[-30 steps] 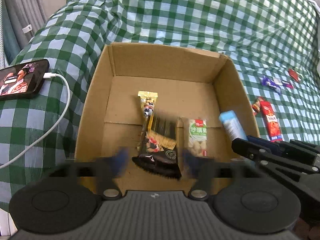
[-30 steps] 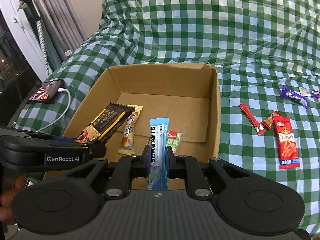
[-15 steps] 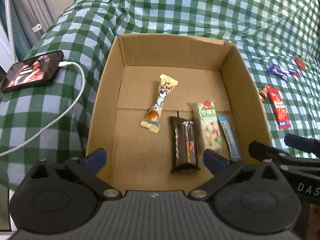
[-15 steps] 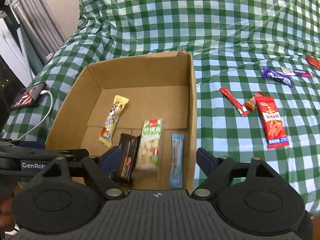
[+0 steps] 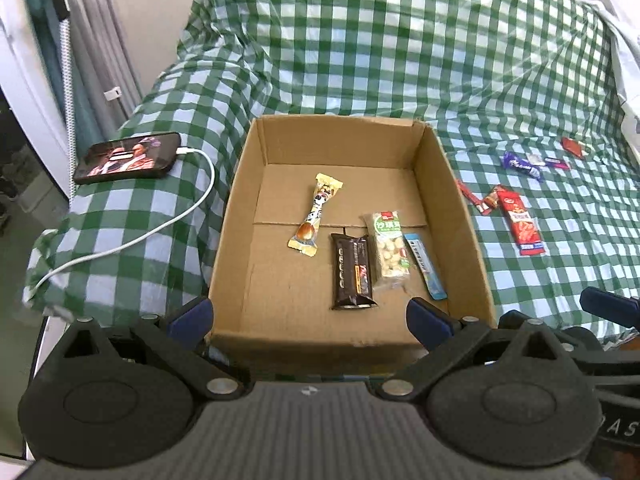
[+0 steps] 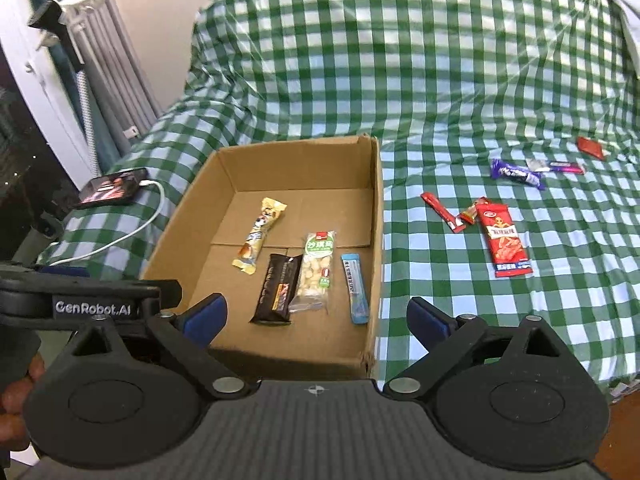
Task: Organize snacks
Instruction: 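Lift both tools away from the box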
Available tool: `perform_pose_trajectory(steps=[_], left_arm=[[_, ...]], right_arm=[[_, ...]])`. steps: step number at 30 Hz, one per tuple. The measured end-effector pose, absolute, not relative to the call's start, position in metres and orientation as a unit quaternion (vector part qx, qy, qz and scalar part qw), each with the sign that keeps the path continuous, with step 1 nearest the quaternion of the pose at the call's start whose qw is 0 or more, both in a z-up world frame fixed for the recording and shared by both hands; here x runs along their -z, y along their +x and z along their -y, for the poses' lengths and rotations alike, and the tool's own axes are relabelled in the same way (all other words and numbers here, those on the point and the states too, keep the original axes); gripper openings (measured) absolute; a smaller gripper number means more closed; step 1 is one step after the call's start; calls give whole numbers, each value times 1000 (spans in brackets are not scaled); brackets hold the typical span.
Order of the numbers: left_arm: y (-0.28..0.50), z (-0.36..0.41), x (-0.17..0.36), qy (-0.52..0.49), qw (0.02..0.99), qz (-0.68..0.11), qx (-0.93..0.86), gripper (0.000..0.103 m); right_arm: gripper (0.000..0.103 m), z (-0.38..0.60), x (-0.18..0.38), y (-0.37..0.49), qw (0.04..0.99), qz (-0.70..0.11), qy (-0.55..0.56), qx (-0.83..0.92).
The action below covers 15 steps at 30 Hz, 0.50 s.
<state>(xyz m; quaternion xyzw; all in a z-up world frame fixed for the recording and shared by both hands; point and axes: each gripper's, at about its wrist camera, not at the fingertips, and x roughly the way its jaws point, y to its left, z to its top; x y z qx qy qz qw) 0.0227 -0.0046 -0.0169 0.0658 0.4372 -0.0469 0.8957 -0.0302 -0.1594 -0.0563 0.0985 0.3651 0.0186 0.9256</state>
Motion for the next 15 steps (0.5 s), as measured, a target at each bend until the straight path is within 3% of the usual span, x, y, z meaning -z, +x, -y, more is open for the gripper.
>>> perform_pose_trajectory(steps=[15], left_arm=[[-61,6,-3,61,920,-382,54,103]], right_arm=[[99,158,26,-109,943,-314,112,-1]])
